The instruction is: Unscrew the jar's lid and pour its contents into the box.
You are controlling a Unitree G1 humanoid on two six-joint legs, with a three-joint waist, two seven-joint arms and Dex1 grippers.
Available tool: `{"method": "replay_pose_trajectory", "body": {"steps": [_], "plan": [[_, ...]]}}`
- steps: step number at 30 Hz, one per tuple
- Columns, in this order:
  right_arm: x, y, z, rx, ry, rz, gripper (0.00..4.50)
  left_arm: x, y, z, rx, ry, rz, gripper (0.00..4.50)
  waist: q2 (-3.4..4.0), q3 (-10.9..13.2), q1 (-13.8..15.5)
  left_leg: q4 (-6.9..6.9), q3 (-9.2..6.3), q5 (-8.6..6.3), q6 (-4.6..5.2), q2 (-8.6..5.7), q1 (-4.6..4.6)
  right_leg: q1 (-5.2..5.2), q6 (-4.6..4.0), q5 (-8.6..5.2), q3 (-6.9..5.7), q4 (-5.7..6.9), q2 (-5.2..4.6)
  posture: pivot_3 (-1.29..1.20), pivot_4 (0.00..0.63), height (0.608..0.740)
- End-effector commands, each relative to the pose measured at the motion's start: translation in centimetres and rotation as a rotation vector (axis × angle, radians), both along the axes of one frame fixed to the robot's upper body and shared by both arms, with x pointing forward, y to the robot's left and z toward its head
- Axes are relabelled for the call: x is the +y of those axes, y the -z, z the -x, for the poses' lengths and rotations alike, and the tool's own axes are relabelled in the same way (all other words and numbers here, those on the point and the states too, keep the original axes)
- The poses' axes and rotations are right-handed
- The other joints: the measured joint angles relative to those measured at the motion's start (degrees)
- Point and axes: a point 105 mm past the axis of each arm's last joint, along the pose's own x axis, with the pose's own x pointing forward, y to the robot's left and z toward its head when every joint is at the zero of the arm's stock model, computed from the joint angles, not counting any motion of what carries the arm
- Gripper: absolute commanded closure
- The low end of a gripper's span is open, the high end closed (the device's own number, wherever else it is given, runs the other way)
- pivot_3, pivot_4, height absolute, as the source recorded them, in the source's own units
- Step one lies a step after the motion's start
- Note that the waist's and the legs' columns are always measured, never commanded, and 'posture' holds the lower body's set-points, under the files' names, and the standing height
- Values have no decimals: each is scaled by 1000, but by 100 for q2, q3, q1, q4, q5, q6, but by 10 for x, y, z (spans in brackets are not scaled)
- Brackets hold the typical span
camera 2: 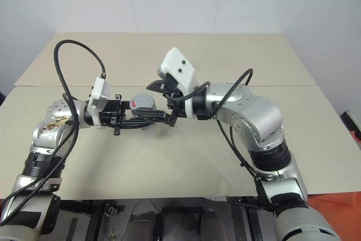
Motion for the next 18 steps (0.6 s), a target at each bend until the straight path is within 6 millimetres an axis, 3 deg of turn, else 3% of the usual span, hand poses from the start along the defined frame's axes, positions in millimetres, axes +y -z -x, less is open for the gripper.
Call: {"method": "replay_pose_trajectory", "body": {"steps": [1,18], "plan": [[1,-8,3,-54,-12,-21,184,2,-12,0,-53,-4,2,2523,0,0,0,0,0,0,0,0,0,0,0,0,0,0,0,0,150,740],[3,-7,4,-50,-29,-19,184,3,-11,2,-51,-8,-1,2523,0,0,0,0,0,0,0,0,0,0,0,0,0,0,0,0,150,740]]}}
